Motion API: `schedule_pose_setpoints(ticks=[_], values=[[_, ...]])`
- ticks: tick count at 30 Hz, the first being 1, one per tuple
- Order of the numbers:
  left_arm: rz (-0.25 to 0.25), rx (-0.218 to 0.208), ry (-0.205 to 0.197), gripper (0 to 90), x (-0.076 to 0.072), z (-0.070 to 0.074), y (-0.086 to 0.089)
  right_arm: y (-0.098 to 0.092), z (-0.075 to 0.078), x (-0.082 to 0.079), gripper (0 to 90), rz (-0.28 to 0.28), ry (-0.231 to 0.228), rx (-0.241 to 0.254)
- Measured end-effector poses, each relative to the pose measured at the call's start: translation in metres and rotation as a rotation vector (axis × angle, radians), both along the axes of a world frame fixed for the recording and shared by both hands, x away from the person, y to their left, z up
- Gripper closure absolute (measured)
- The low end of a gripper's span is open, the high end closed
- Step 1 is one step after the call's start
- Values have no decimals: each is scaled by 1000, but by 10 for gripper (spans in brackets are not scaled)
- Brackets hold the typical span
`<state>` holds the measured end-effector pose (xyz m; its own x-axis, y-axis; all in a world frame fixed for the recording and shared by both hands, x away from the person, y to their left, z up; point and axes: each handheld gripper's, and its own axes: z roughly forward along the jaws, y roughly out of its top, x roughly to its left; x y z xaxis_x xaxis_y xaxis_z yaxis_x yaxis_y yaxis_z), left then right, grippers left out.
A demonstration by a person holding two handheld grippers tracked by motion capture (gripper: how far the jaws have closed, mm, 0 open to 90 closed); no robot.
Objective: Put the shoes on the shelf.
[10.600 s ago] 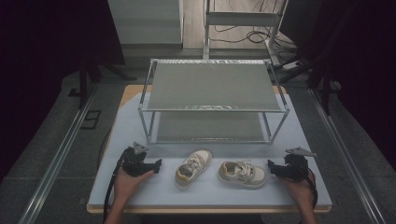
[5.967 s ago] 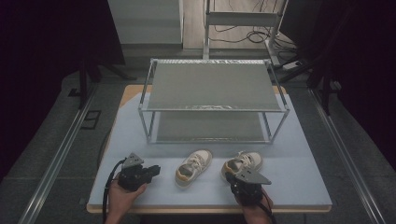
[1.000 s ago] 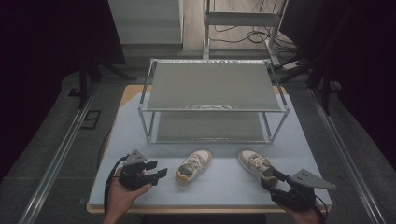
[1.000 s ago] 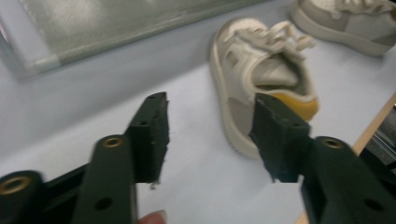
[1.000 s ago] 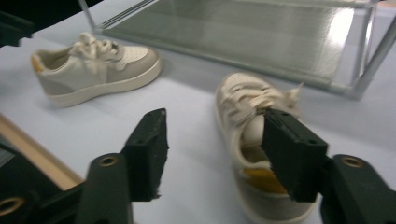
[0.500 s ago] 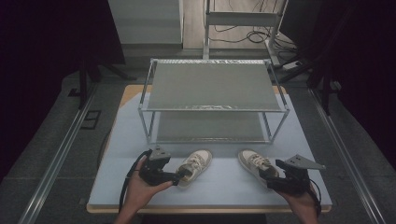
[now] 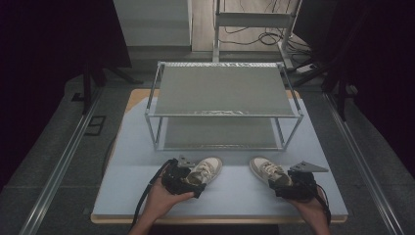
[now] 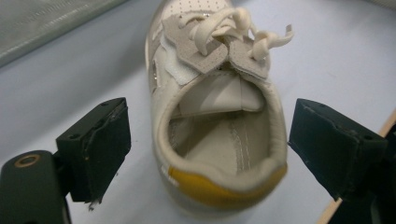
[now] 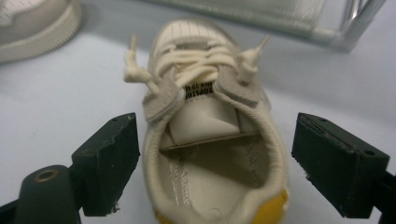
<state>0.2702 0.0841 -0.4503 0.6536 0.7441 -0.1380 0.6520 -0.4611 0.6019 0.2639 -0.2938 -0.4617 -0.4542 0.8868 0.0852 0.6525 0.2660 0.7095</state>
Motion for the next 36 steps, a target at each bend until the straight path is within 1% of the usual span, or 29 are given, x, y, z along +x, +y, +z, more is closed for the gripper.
schedule_pose_setpoints(ticks=[1, 2, 3, 4, 5, 6, 7, 9, 10, 12, 15, 19, 20, 22, 24, 27, 28, 29, 30, 35, 36], values=[[-7, 22, 9, 123, 3, -2, -5, 2, -4, 4, 147, 3, 13, -9], [-7, 22, 9, 123, 3, -2, -5, 2, -4, 4, 147, 3, 13, -9], [-8, 50, 11, 125, 6, -5, -10, 5, -7, 8, 151, 11, 28, -15], [-8, 50, 11, 125, 6, -5, -10, 6, -7, 10, 154, 11, 33, -17], [-8, 61, 26, 128, 9, -7, -14, 7, -8, 12, 163, 14, 37, -22], [-7, 70, 33, 138, 11, -8, -16, 8, -9, 13, 174, 16, 43, -29], [-7, 70, 33, 141, 11, -8, -16, 10, -10, 15, 184, 18, 52, -36], [0, 102, 43, 162, 15, -12, -20, 12, -12, 19, 213, 24, 65, -49], [0, 108, 47, 180, 16, -13, -21, 13, -13, 20, 222, 29, 79, -49], [0, 107, 57, 204, 17, -15, -23, 15, -15, 23, 224, 28, 91, -66], [-2, 116, 56, 219, 18, -16, -24, 14, -14, 24, 233, 33, 109, -61], [-4, 120, 52, 233, 19, -16, -24, 15, -13, 26, 239, 42, 126, -72], [-4, 120, 52, 239, 19, -16, -24, 15, -13, 26, 239, 42, 126, -72], [0, 119, 38, 250, 18, -16, -23, 15, -13, 27, 248, 49, 127, -70], [-1, 119, 39, 254, 18, -16, -23, 14, -13, 27, 248, 54, 126, -68], [-8, 139, 54, 241, 20, -16, -25, 15, -13, 28, 229, 54, 135, -73], [-8, 139, 54, 231, 20, -16, -25, 15, -13, 28, 229, 54, 135, -73], [-6, 156, 84, 231, 21, -17, -27, 16, -15, 29, 217, 56, 148, -84], [-12, 174, 92, 221, 23, -20, -30, 19, -16, 29, 222, 54, 150, -107], [-4, 165, 85, 234, 23, -21, -29, 18, -16, 29, 253, 70, 144, -116], [-2, 158, 75, 241, 22, -21, -29, 18, -15, 29, 258, 69, 144, -115]])
